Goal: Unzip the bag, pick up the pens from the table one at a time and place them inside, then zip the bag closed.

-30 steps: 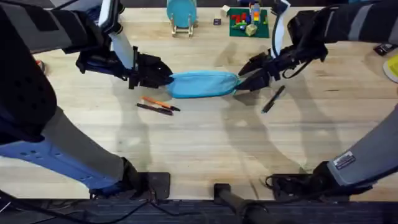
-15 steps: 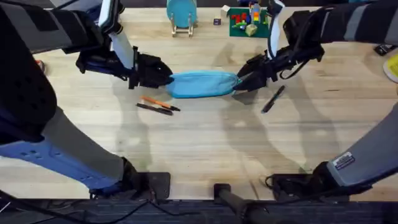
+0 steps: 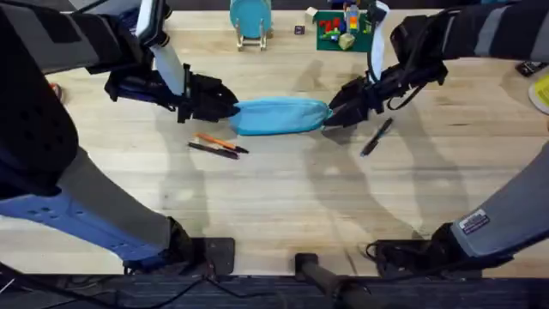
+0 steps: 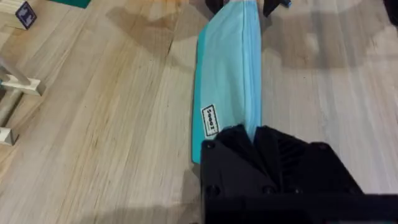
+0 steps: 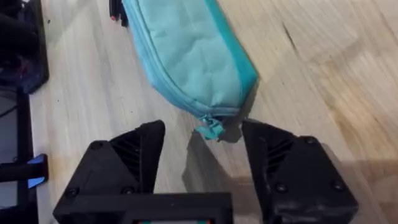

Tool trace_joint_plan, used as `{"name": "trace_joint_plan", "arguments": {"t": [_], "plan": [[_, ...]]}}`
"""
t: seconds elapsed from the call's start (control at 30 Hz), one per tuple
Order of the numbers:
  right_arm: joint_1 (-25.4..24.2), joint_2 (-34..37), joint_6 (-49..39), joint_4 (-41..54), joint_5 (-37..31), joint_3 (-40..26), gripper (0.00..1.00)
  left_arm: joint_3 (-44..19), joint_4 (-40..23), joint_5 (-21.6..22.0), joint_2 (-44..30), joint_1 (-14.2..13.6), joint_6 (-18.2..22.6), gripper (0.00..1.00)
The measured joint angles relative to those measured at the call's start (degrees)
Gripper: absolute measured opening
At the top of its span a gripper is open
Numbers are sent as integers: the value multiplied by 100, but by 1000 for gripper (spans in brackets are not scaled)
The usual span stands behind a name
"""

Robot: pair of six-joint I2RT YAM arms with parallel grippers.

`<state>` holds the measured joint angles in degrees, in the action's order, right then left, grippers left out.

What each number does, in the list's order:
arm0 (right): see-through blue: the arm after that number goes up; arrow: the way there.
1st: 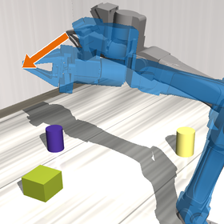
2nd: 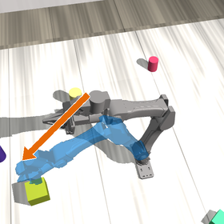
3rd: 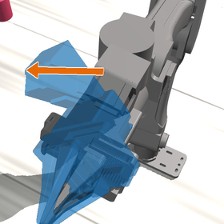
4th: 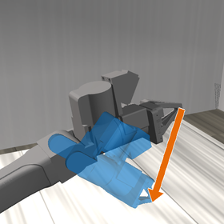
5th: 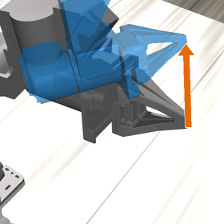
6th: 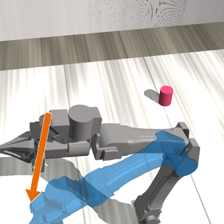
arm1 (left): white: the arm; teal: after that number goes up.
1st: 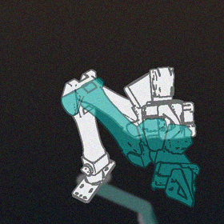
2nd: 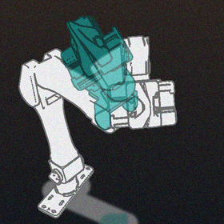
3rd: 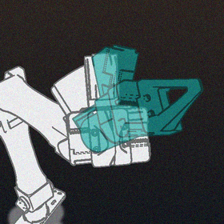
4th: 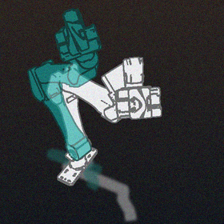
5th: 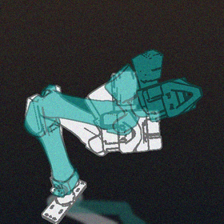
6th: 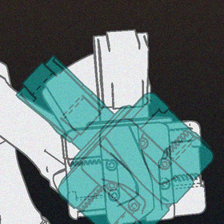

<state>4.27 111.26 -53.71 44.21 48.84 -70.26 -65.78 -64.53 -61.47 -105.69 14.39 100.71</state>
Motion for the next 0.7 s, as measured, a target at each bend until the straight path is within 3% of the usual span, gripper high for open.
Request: {"name": "trace_joint_plan", "arguments": {"t": [0.13, 0.23, 0.27, 0.43, 0.7], "plan": [[0, 0, -12, -2, -2, 0, 716, 0, 2, 2, -1, 0, 2, 42], [0, 0, -14, -2, -2, 0, 629, 0, 0, 2, 0, 0, 0, 42], [0, -1, -17, -2, -2, 0, 575, 0, 1, 2, -1, 0, 1, 42], [0, 0, -25, -9, -11, 0, 69, 0, -2, 2, 0, 0, 0, 42], [-2, -2, -34, -7, -11, -4, 31, 0, 0, 2, 0, -7, 0, 42]]}}
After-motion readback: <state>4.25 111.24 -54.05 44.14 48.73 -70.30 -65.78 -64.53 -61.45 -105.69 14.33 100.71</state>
